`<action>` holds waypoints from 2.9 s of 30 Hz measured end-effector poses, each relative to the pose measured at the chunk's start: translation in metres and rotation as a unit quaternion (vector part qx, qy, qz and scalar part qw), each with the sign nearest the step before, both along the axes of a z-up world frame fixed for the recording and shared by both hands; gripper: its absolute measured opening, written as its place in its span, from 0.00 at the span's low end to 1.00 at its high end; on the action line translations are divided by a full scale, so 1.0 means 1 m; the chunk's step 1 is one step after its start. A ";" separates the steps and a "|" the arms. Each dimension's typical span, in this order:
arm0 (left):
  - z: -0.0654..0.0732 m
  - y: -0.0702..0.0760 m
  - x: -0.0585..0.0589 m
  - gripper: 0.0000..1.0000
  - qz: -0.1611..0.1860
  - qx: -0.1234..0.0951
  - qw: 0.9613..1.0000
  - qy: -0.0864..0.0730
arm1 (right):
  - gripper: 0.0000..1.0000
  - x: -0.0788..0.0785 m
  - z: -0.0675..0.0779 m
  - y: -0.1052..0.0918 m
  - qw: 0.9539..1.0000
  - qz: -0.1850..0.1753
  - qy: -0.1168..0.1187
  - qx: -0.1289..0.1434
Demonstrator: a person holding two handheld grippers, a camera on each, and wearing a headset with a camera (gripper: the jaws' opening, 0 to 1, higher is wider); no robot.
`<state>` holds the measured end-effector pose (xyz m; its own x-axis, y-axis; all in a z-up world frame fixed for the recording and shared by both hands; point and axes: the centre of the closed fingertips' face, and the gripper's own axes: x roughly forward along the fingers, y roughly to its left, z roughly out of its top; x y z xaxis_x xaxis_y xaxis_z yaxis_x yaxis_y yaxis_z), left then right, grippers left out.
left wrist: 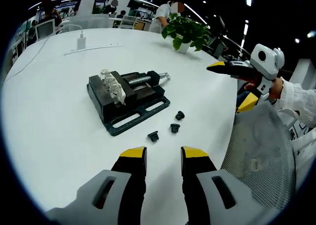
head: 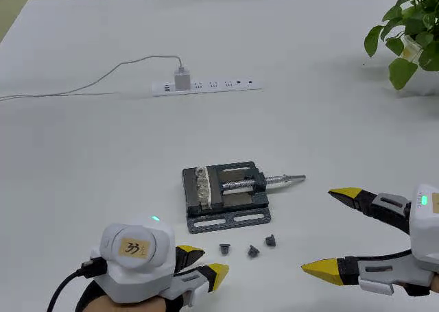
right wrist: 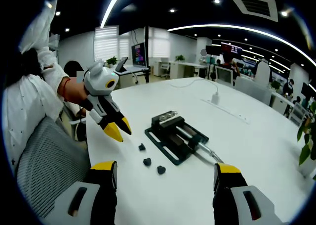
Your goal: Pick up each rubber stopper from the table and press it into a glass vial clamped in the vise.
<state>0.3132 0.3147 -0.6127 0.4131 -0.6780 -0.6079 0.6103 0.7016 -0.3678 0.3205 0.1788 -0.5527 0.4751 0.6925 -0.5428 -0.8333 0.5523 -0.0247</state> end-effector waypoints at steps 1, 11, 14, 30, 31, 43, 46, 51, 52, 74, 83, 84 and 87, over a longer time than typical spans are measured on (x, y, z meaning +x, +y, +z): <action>-0.001 0.000 0.000 0.23 0.002 -0.002 1.000 0.002 | 0.78 0.000 0.000 0.000 1.000 0.000 0.000 0.000; -0.010 -0.003 0.004 0.17 0.033 -0.015 0.999 0.034 | 0.78 0.000 -0.001 0.001 1.000 0.001 0.002 0.001; -0.012 -0.005 0.005 0.14 0.035 -0.017 0.998 0.039 | 0.78 0.000 -0.001 0.001 1.000 0.001 0.002 0.000; -0.024 -0.010 0.013 0.14 0.061 -0.007 0.996 0.059 | 0.77 -0.002 -0.003 0.000 1.000 -0.001 0.004 0.002; -0.025 -0.011 0.014 0.13 0.063 -0.006 0.996 0.059 | 0.77 -0.002 -0.003 0.000 1.000 -0.001 0.004 0.002; -0.032 -0.015 0.017 0.12 0.067 0.001 0.995 0.071 | 0.77 -0.004 -0.005 -0.001 1.000 -0.004 0.007 0.004; -0.032 -0.016 0.019 0.11 0.068 0.002 0.995 0.069 | 0.77 -0.004 -0.006 -0.001 1.000 -0.005 0.008 0.003; -0.032 -0.018 0.021 0.10 0.068 0.005 0.995 0.067 | 0.77 -0.005 -0.006 -0.002 1.000 -0.007 0.009 0.003; -0.032 -0.018 0.021 0.10 0.068 0.006 0.995 0.067 | 0.77 -0.004 -0.006 -0.003 1.000 -0.007 0.010 0.003; -0.034 -0.018 0.025 0.05 0.060 0.020 0.996 0.055 | 0.75 -0.003 -0.008 -0.003 1.000 -0.012 0.012 0.005; -0.034 -0.019 0.025 0.05 0.044 0.031 0.998 0.046 | 0.74 -0.004 -0.009 -0.003 1.000 -0.011 0.014 0.005; -0.034 -0.019 0.024 0.05 0.039 0.034 0.998 0.043 | 0.74 -0.004 -0.009 -0.003 1.000 -0.011 0.014 0.005; -0.035 -0.019 0.024 0.05 0.018 0.049 0.998 0.030 | 0.74 -0.004 -0.008 -0.003 1.000 -0.012 0.013 0.006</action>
